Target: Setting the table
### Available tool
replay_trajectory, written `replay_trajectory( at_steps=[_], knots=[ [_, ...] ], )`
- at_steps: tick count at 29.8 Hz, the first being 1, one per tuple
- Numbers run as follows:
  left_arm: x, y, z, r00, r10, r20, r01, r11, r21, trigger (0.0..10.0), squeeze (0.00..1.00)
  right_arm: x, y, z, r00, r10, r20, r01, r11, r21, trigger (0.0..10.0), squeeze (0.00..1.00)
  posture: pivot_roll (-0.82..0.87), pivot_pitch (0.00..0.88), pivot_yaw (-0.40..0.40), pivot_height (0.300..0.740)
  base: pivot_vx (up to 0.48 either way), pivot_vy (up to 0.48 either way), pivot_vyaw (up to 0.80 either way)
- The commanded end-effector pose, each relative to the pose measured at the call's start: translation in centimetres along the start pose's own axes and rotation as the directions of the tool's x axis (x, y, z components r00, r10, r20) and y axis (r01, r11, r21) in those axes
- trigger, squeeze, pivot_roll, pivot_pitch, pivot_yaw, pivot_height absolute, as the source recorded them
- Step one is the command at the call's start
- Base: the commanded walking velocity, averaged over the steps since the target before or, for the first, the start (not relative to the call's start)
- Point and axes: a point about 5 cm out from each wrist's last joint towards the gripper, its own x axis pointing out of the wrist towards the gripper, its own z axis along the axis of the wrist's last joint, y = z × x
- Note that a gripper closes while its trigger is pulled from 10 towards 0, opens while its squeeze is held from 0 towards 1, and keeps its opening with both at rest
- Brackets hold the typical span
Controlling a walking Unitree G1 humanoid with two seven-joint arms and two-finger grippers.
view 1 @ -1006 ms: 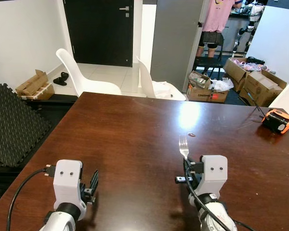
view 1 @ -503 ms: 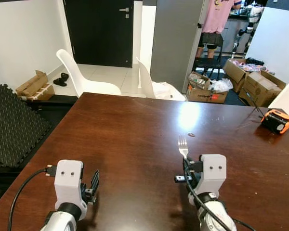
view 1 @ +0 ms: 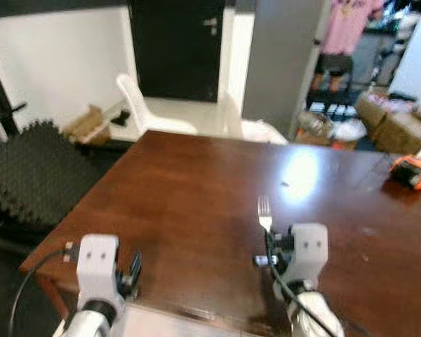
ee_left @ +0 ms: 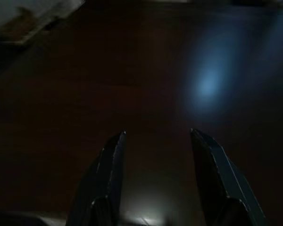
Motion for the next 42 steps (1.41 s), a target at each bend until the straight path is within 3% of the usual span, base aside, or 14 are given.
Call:
replay_trajectory(
  at_steps=[1,13,42],
  knots=[
    [-0.22,0.39,-0.55,1.0,0.017,-0.025,-0.017,1.0,0.008,10.0,0.0,-0.25,0.05,-0.39,1.0,-0.004,-0.015,0.004,1.0,0.003,10.0,0.0,0.05,0.104,0.045,0.74,-0.33,0.0,0.0],
    [-0.15,0.38,-0.58,0.999,0.014,-0.029,-0.014,1.0,0.007,10.0,0.0,-0.22,0.02,-0.49,1.0,-0.01,-0.019,0.01,1.0,0.015,10.0,0.0,0.06,0.103,0.048,0.74,-0.07,0.0,0.0],
    [-0.08,0.26,-1.04,0.998,0.012,-0.056,-0.012,1.0,-0.002,10.0,0.0,-0.18,-0.11,-0.54,0.999,-0.017,-0.027,0.018,0.999,0.046,10.0,0.0,0.05,0.105,0.048,0.74,0.0,0.0,-0.79]
  ],
)
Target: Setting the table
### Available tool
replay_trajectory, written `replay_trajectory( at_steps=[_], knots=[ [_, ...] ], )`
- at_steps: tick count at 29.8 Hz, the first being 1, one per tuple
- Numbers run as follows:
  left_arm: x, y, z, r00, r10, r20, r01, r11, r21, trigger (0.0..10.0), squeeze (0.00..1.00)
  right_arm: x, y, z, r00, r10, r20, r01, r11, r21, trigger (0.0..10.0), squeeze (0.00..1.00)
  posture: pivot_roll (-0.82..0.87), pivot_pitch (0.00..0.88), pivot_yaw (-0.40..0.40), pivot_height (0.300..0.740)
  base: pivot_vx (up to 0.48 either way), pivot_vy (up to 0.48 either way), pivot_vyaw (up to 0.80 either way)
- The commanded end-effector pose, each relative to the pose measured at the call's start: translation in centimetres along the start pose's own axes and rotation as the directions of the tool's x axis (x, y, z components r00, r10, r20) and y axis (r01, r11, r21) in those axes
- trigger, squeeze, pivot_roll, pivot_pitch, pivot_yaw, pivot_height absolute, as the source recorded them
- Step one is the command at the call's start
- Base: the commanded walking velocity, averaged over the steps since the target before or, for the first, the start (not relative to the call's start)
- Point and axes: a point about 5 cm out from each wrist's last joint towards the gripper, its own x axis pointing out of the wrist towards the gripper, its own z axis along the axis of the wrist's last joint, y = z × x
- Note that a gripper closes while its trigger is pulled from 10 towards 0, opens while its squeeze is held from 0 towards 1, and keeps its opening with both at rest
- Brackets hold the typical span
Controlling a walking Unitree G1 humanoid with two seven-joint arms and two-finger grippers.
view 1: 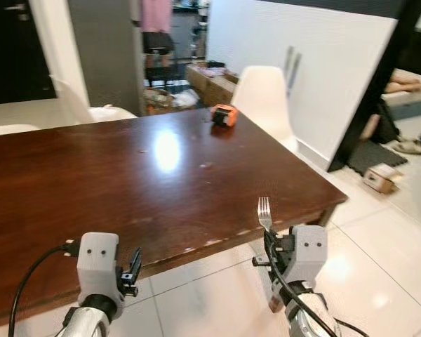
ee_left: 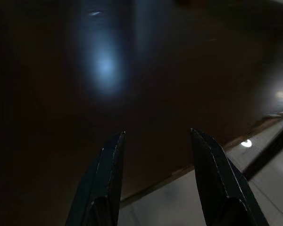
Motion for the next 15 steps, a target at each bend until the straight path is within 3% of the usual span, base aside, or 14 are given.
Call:
replay_trajectory(
  at_steps=[1,15],
  knots=[
    [-0.18,0.05,-0.87,0.999,0.007,-0.042,-0.008,1.0,-0.003,10.0,0.0,-0.25,-0.32,-0.32,1.0,-0.012,-0.017,0.012,1.0,0.007,10.0,0.0,0.05,0.106,0.048,0.74,0.0,0.0,-0.78],
    [-0.37,0.34,-1.49,0.998,0.021,-0.063,-0.021,1.0,-0.001,10.0,0.0,-0.6,-0.49,-0.95,0.999,-0.011,-0.04,0.011,1.0,-0.005,10.0,0.0,0.05,0.11,0.047,0.74,0.0,0.0,-0.78]
  ],
)
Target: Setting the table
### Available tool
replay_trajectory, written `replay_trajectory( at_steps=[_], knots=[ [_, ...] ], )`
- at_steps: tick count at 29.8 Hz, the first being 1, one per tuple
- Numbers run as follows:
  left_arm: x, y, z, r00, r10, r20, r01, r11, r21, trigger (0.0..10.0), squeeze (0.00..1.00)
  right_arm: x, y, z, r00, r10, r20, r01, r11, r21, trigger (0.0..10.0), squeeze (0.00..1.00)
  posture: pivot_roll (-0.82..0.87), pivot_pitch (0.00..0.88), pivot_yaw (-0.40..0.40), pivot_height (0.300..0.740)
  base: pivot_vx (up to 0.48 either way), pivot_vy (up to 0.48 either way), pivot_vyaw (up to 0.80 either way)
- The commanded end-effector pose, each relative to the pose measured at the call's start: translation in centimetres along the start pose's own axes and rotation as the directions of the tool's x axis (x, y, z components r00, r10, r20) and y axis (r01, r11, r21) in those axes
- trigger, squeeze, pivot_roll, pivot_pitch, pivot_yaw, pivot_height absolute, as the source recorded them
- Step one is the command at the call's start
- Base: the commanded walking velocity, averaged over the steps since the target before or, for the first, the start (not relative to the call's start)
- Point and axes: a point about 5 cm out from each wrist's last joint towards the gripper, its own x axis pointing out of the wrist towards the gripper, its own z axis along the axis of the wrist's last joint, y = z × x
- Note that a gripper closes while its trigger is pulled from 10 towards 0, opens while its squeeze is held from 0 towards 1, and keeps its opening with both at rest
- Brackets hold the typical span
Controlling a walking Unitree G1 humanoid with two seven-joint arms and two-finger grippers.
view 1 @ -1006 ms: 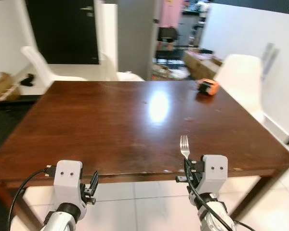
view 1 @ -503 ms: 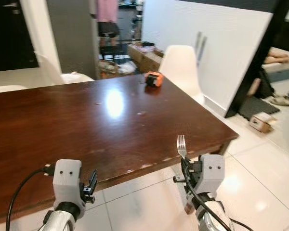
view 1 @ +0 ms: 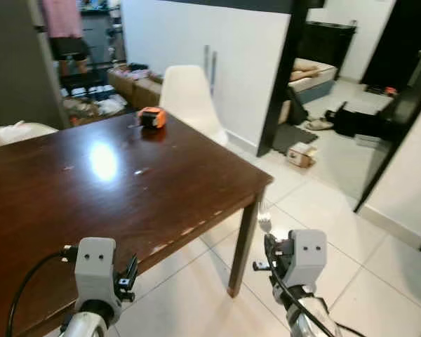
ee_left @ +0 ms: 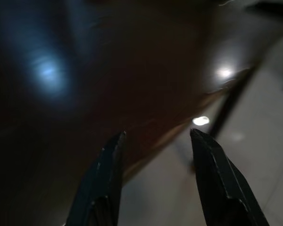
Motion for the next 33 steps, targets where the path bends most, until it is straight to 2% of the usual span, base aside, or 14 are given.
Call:
replay_trajectory(
  at_steps=[1,33],
  knots=[
    [-0.31,0.27,-0.93,0.999,0.013,-0.036,-0.012,1.0,0.009,10.0,0.0,-0.35,-0.24,-0.59,1.0,-0.008,-0.023,0.008,1.0,0.0,10.0,0.0,0.05,0.111,0.044,0.74,0.0,0.0,-0.78],
    [-0.31,0.5,-1.79,0.999,0.018,-0.049,-0.017,1.0,0.021,10.0,0.0,-0.29,-0.44,-1.17,0.999,-0.001,-0.038,0.0,1.0,-0.02,10.0,0.0,0.05,0.095,0.039,0.74,0.0,0.0,-0.78]
  ],
)
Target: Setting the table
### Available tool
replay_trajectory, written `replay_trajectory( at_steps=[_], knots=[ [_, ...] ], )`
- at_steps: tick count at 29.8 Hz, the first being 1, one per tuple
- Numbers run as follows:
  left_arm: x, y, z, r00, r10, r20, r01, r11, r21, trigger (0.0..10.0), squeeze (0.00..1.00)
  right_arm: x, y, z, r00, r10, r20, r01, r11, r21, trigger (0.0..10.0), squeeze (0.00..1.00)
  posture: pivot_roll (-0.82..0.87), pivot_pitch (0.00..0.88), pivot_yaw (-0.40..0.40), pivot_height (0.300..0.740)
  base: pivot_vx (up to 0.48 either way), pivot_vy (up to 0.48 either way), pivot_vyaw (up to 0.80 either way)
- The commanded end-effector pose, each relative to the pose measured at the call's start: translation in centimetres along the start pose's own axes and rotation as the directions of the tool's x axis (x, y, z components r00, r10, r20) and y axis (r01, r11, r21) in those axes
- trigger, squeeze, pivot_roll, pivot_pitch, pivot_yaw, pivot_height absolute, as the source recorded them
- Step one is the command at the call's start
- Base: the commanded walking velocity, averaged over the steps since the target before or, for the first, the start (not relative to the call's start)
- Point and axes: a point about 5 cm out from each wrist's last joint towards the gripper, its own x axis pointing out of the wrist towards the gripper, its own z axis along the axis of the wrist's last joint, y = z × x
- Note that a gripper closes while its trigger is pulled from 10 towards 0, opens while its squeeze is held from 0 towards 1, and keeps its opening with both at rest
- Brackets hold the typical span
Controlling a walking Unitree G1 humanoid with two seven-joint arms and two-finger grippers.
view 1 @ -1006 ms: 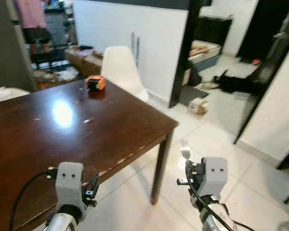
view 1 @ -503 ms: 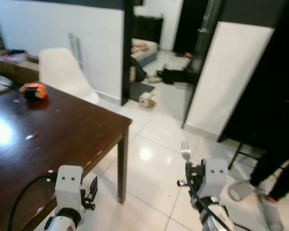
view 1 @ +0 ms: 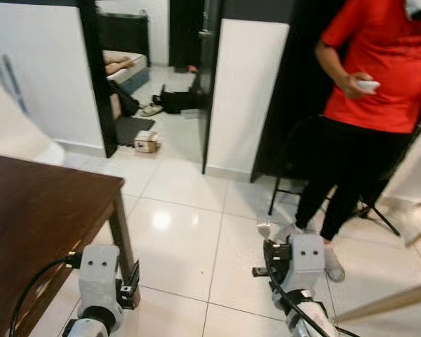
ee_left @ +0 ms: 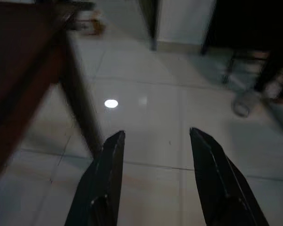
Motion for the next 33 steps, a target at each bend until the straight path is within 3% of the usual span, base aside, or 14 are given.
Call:
replay_trajectory(
  at_steps=[1,33],
  knots=[
    [-0.28,-0.05,-0.5,1.0,-0.003,-0.017,0.003,1.0,0.009,10.0,0.0,-0.15,-0.33,-0.14,1.0,-0.012,-0.002,0.012,1.0,-0.005,10.0,0.0,0.05,0.095,0.039,0.74,0.0,0.0,-0.78],
    [-0.36,-0.02,-0.48,1.0,-0.003,-0.017,0.003,1.0,0.012,10.0,0.0,-0.26,-0.26,-0.32,1.0,-0.017,-0.006,0.017,1.0,-0.002,10.0,0.0,0.05,0.106,0.044,0.74,0.0,0.0,-0.78]
  ],
)
